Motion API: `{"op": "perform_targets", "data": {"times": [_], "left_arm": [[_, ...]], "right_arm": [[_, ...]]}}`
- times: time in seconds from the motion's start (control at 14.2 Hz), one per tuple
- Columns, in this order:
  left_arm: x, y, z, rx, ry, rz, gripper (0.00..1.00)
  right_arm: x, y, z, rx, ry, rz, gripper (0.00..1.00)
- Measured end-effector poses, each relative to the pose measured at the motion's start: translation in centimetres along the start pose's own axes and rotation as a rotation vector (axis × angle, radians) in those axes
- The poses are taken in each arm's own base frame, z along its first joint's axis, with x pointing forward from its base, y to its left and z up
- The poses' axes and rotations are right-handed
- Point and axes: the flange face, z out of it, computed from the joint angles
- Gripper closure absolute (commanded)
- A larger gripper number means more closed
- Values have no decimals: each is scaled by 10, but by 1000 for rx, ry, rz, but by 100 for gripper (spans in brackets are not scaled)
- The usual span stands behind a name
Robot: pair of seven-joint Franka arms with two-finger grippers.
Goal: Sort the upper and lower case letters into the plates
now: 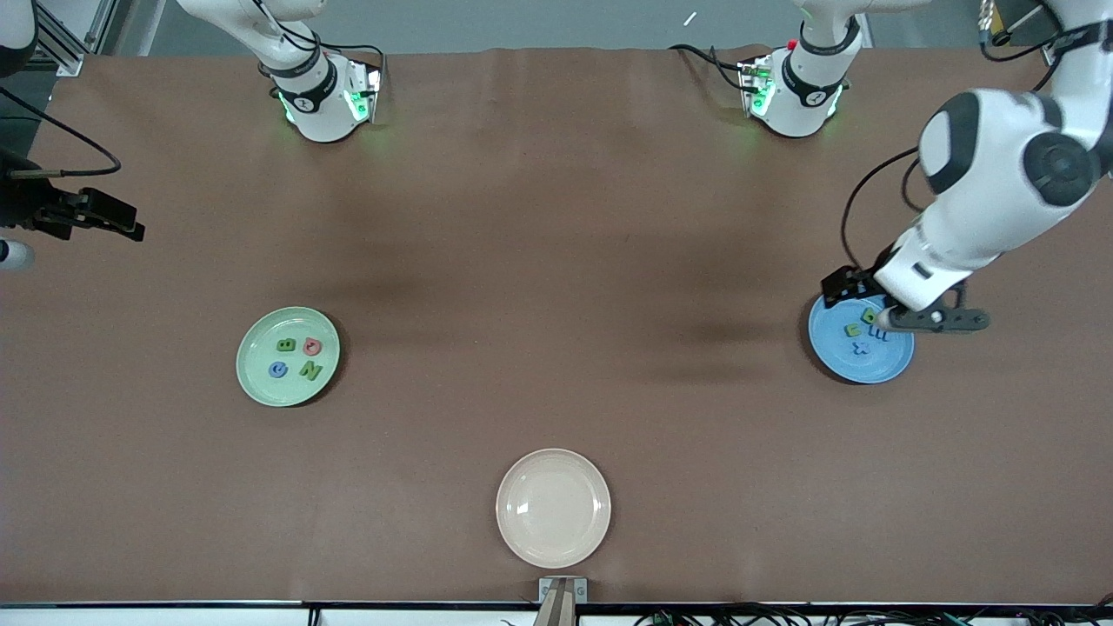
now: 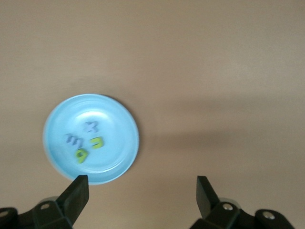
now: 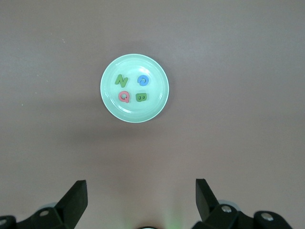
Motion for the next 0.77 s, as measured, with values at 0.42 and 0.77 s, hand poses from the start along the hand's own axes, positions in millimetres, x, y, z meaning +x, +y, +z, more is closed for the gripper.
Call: {"op": "perform_targets", "data": {"times": [0.42, 0.77], "left_arm": [[-7, -20, -122, 4, -8, -7, 1], [-14, -40, -178, 4, -8, -12, 0]], "right_arm": [[-25, 1, -14, 4, 23, 1, 0], [-32, 5, -21, 5, 38, -16, 0]]}}
